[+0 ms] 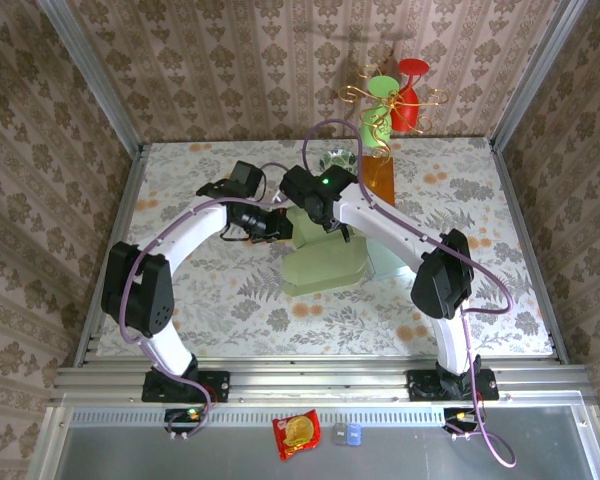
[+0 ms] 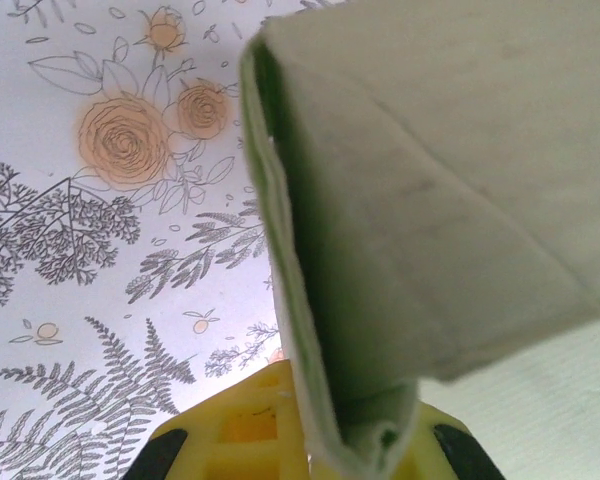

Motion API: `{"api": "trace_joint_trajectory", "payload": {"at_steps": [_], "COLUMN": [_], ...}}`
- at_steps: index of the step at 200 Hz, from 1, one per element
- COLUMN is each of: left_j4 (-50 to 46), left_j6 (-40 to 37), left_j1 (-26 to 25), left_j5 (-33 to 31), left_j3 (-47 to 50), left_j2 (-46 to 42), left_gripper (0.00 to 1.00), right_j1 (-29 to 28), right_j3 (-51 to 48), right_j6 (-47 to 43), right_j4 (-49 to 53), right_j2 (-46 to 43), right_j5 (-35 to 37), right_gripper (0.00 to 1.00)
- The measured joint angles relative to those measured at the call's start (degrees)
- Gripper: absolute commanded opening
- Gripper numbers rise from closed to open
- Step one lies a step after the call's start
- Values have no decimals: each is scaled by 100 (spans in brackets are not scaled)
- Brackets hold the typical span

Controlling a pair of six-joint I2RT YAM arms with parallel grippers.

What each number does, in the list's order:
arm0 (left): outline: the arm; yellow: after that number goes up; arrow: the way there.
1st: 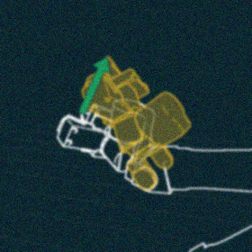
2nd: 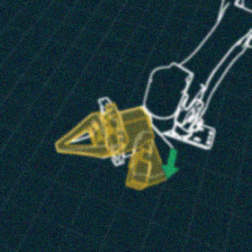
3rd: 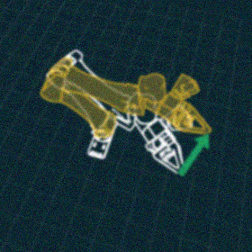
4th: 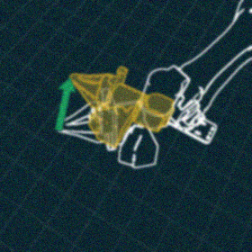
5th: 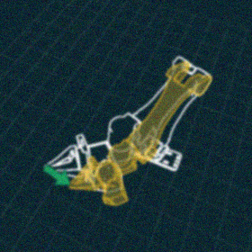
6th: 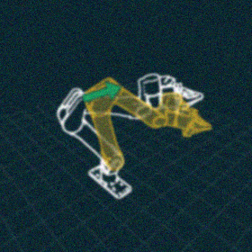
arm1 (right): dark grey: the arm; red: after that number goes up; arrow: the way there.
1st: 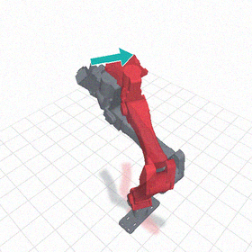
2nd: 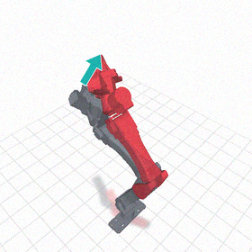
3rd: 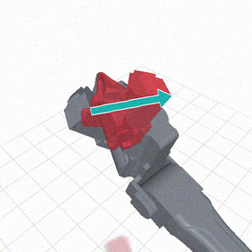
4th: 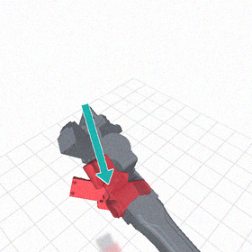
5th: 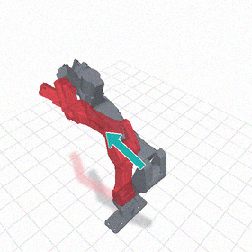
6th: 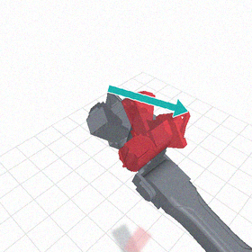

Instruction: Fold the paper box

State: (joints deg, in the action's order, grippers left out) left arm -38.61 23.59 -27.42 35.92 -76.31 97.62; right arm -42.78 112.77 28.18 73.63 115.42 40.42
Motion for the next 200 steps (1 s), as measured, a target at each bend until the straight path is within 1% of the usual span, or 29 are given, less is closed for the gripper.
{"api": "trace_joint_trajectory", "payload": {"at_steps": [40, 88, 130, 163, 200], "left_j4": [7, 142, 894, 1657, 2302], "left_j6": [83, 229, 503, 802, 1056], "left_j1": [-44, -72, -74, -74, -74], "left_j5": [-87, -291, -396, -433, -468], "left_j3": [0, 168, 938, 1606, 2011], "left_j2": [0, -7, -31, -28, 66], "left_gripper": [0, 0, 10, 13, 18], "right_j1": [-57, -146, -271, -352, -365], "right_j3": [-4, -203, -601, -914, -940], "right_j6": [103, 319, 590, 776, 872], "right_j4": [11, -94, -315, -483, -520], "right_j2": [0, -9, -7, 42, 203], "right_j5": [138, 59, -219, -431, -479], "right_gripper": [0, 0, 0, 0, 0]}}
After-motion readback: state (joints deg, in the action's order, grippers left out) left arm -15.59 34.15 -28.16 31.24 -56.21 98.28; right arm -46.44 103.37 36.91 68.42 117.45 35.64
